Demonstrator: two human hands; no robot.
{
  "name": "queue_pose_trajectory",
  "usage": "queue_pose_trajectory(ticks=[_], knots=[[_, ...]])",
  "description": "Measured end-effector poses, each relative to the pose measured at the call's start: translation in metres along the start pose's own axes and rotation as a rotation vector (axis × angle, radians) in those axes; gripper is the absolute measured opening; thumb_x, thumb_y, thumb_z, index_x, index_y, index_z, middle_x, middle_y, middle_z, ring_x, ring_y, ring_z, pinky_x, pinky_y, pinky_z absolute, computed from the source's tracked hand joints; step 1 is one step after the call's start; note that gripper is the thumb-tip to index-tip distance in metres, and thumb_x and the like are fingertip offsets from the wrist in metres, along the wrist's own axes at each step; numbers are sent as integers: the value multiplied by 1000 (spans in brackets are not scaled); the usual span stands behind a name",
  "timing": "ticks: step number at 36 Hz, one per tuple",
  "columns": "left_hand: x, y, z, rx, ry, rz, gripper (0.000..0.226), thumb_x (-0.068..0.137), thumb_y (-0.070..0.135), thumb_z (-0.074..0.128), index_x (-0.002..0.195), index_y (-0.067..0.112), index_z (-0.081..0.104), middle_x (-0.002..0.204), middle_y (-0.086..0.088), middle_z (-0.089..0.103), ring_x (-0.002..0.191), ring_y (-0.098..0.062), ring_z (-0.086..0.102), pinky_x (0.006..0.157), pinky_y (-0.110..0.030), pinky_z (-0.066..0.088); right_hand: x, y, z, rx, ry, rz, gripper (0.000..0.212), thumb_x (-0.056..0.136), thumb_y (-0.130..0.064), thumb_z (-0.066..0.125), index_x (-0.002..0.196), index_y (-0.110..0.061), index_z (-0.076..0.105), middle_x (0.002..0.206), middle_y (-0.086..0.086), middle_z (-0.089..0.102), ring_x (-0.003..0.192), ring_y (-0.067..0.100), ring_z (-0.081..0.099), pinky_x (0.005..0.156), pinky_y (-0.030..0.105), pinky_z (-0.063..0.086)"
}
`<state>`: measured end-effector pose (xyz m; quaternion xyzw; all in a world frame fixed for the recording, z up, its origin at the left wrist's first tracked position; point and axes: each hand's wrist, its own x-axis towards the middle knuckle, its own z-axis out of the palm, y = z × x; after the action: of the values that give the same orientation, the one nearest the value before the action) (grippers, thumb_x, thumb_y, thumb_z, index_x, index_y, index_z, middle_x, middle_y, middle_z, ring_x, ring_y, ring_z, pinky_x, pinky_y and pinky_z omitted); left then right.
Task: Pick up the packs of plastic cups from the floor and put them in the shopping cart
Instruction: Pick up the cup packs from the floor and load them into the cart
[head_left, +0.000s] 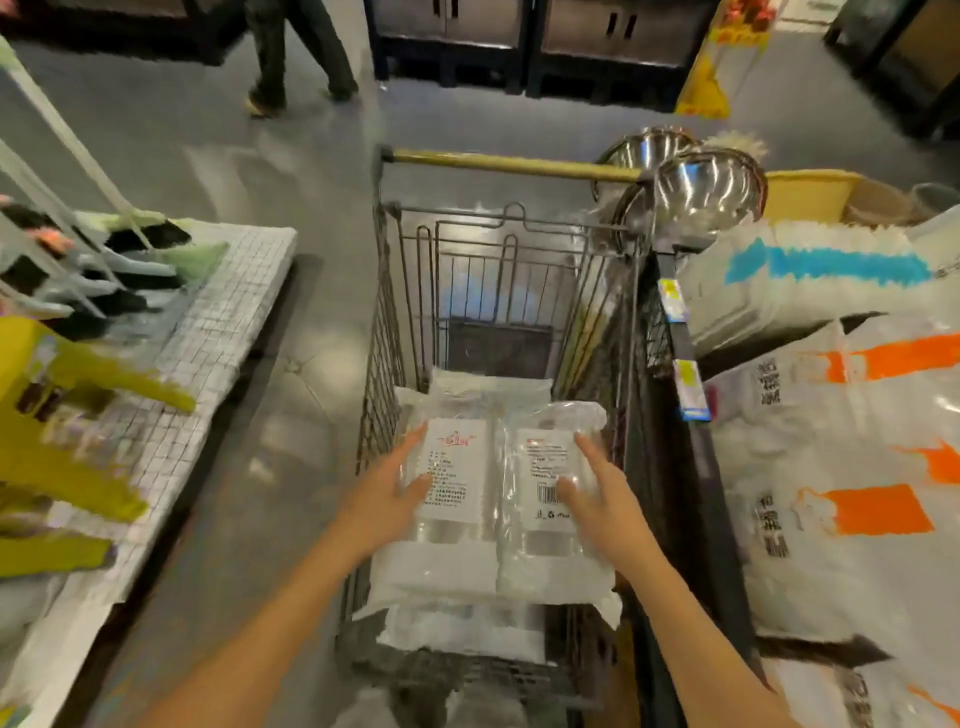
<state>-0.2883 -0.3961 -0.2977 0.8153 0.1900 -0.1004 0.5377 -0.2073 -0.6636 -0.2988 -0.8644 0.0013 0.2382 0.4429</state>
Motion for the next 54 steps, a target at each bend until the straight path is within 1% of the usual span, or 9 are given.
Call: queue_pose_trajectory(ticks=[3, 7, 14, 18, 23, 29, 37, 43, 54], knots=[[21, -44, 26, 45, -3, -16, 62, 95, 7, 58, 137, 43, 30, 124, 44, 37, 112, 29, 37, 99, 1, 30, 22, 44, 27, -11, -33, 63, 67, 93, -31, 63, 145, -54, 27, 149, -7, 40, 133, 13, 46, 110, 39, 42], [48, -119, 56, 108, -47, -83, 72, 94, 18, 61, 133, 67, 25, 141, 16, 38, 131, -1, 34, 112, -31, 29, 40, 87, 60, -51, -70, 192, 69, 96, -31, 60, 151, -48, 22, 155, -5, 30, 140, 16, 37, 115, 40, 36], [66, -187, 94, 148, -61, -241, 68, 93, 14, 59, 133, 60, 29, 138, 9, 42, 125, -15, 45, 106, -42, 42, 73, 142, 112, -70, -101, 341, 72, 97, -19, 58, 150, -50, 21, 154, -5, 29, 127, 13, 46, 103, 37, 46], [61, -205, 105, 196, -49, -289, 66, 91, 13, 59, 132, 55, 29, 136, 8, 40, 116, -16, 47, 97, -47, 49, 66, 157, 127, -42, -109, 339, 70, 99, -16, 55, 149, -49, 19, 132, -21, 27, 93, -11, 47, 80, 7, 37], [54, -218, 111, 262, -65, -283, 62, 97, 21, 52, 145, 46, 23, 148, 10, 30, 131, -14, 37, 108, -43, 40, 61, 167, 136, 3, -103, 346, 71, 100, -22, 53, 151, -52, 14, 140, -20, 32, 110, -1, 54, 95, 29, 51], [64, -225, 114, 211, -112, -340, 66, 96, 23, 50, 142, 56, 17, 140, 10, 32, 118, -16, 46, 94, -45, 51, 69, 176, 137, 58, -144, 374, 70, 100, -23, 54, 148, -56, 16, 137, -25, 26, 95, -9, 57, 72, 9, 49], [73, -178, 77, 297, -147, -296, 51, 92, 31, 55, 137, 46, 35, 143, 3, 25, 129, -24, 41, 105, -44, 44, 69, 133, 119, -252, -112, 407, 67, 98, -32, 54, 151, -51, 17, 164, -7, -1, 148, 25, 23, 116, 47, 33], [103, -75, 10, 429, -122, -87, 49, 93, 35, 54, 141, 27, 45, 136, 6, 44, 119, -16, 51, 103, -38, 44, 85, 43, 68, -405, -59, 52, 58, 97, -34, 56, 150, -26, 34, 145, 2, 41, 126, 20, 51, 103, 37, 47], [108, 123, -111, 745, 57, 282, 49, 94, 42, 50, 141, 27, 46, 139, 4, 51, 124, -18, 49, 103, -38, 42, 80, -170, -26, -766, 102, -293, 40, 98, -43, 46, 132, -25, 52, 115, -1, 60, 104, 22, 60, 82, 37, 51]])
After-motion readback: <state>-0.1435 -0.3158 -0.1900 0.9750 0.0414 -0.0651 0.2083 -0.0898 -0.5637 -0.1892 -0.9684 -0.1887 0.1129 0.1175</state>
